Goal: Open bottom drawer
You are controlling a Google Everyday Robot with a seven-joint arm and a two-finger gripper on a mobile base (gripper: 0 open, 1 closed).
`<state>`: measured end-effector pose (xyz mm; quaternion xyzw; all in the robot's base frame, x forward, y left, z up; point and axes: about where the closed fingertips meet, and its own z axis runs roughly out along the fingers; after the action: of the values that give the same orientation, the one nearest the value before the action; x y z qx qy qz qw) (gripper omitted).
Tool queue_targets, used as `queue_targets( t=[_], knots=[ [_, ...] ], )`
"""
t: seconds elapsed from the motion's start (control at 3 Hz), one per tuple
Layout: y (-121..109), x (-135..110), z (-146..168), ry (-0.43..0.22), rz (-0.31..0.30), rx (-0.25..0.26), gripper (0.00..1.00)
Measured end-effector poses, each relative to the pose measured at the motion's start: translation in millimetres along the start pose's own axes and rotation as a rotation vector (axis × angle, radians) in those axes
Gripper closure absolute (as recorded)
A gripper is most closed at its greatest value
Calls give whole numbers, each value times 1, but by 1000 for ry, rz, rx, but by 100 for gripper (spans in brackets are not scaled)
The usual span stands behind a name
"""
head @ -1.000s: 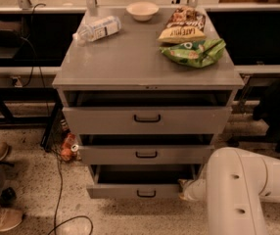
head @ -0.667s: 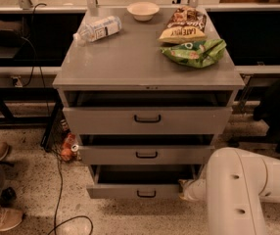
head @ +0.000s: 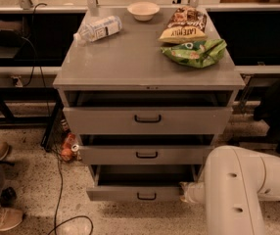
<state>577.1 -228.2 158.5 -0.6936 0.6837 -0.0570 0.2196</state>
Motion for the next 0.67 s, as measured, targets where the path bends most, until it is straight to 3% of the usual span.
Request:
queue_targets(
  t=[0.67],
  knots=[
    [2,-2,2,-2,0,-3,60]
  ],
)
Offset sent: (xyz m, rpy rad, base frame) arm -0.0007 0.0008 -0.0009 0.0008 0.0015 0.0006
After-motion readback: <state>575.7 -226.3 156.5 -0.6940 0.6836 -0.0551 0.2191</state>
